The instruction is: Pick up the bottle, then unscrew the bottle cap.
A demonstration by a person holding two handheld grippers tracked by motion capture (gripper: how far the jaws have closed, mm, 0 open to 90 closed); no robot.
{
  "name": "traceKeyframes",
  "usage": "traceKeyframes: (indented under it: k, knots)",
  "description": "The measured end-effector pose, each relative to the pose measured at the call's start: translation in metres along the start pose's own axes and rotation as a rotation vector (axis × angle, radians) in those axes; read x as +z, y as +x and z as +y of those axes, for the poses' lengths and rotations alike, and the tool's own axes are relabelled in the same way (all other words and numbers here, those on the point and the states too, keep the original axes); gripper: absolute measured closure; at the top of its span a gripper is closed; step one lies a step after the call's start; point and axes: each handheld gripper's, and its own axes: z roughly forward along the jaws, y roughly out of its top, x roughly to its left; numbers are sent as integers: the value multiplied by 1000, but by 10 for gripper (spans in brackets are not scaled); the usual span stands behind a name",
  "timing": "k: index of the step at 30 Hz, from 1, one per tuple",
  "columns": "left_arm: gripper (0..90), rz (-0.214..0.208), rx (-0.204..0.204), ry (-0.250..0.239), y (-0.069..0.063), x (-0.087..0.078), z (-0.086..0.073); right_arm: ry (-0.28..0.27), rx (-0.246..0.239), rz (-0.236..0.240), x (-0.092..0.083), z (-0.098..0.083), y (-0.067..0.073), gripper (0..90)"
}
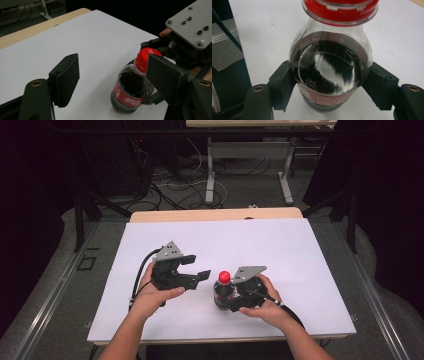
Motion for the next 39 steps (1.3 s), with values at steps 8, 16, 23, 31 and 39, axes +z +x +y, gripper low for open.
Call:
traceKeyframes:
  k: [8, 16, 23, 31, 39]
  knots:
    - [309, -62, 6, 53, -8, 9, 12, 9, -3, -1, -1, 1, 1, 303]
    - [338, -167, 26, 100, -17, 20, 21, 7, -7, 14, 0, 0, 3, 302]
    - [406, -207, 28, 162, -20, 31, 21, 17, -1, 31, 0, 0, 3, 302]
    - [483, -260, 56, 191, -20, 42, 22, 15, -25, 54, 1, 1, 6, 302]
    - [573, -266, 71, 212, -21, 48, 21, 7, -23, 58, 0, 1, 9, 302]
